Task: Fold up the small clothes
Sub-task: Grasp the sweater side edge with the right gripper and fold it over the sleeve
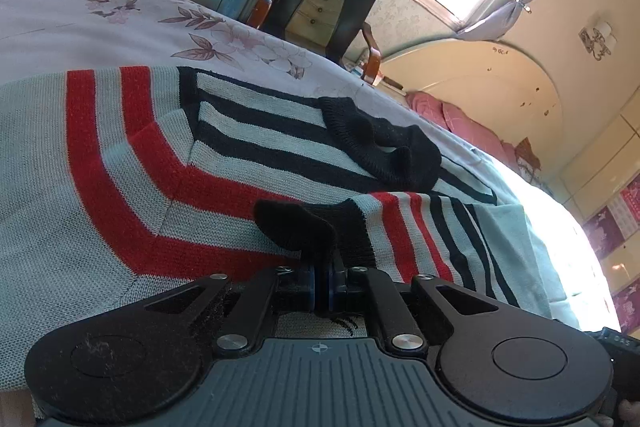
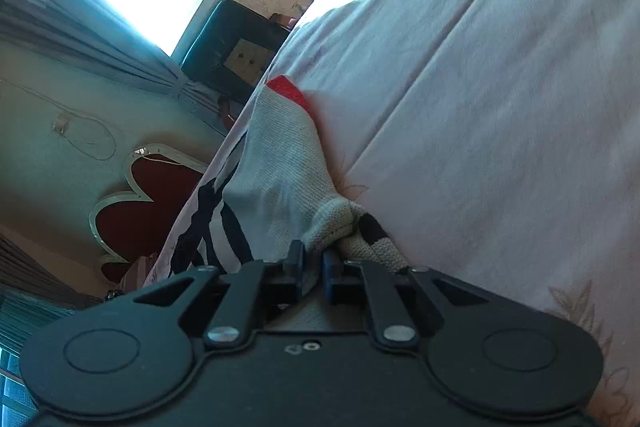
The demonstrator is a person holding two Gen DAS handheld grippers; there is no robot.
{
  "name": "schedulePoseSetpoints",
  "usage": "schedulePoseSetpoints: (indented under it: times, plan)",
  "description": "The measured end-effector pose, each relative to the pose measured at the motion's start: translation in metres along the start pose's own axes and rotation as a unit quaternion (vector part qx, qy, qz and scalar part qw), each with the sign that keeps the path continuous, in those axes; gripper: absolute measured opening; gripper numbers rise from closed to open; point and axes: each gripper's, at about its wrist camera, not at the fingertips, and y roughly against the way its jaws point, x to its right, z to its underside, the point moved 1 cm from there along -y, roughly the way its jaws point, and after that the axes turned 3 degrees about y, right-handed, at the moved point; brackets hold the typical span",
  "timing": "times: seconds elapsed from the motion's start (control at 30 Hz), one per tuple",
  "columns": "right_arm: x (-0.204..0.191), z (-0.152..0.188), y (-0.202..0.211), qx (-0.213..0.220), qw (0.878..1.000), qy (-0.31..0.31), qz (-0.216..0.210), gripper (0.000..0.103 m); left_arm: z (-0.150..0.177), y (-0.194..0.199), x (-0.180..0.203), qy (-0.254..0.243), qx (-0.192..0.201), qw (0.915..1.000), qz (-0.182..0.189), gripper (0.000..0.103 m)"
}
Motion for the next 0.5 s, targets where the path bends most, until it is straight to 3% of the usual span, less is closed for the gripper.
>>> schedulePoseSetpoints:
  times: [0.03,0.07,0.17,0.27,0.33,0.37,0.43,0.5]
  plan:
    - [-0.004,0.000,0.006,0.001,1.000,0.012,-0.006,0.028,0.000,0.000,0.000,0.000,0.001,1.0000,0.001,0.005]
    - [-0.010,0.001,0.018,0.008,0.999,0.029,-0.015,0.029,0.000,0.000,0.000,-0.003,0.002,1.0000,0.001,0.005]
    - [-0.015,-0.002,0.041,0.038,0.997,0.065,-0.015,0.027,0.000,-0.001,0.000,-0.005,0.004,1.0000,0.002,0.005]
    - [-0.013,-0.014,0.032,0.041,0.996,0.080,0.013,0.027,0.000,-0.001,0.001,-0.007,0.007,1.0000,0.001,0.005]
    - [-0.013,-0.019,0.020,0.036,0.995,0.093,0.015,0.020,0.001,0.008,0.005,-0.016,0.028,0.9995,0.003,0.005]
    - [-0.016,-0.018,0.012,0.027,0.992,0.117,0.022,0.003,0.002,0.013,0.008,-0.024,0.041,0.9989,0.004,0.005]
    - [-0.017,-0.013,-0.004,-0.010,0.985,0.162,0.052,0.000,0.004,0.011,0.010,-0.030,0.030,0.9991,-0.012,0.005]
    - [-0.014,-0.011,-0.003,-0.014,0.983,0.175,0.050,0.000,0.008,0.005,0.005,-0.026,0.018,0.9994,-0.017,0.005]
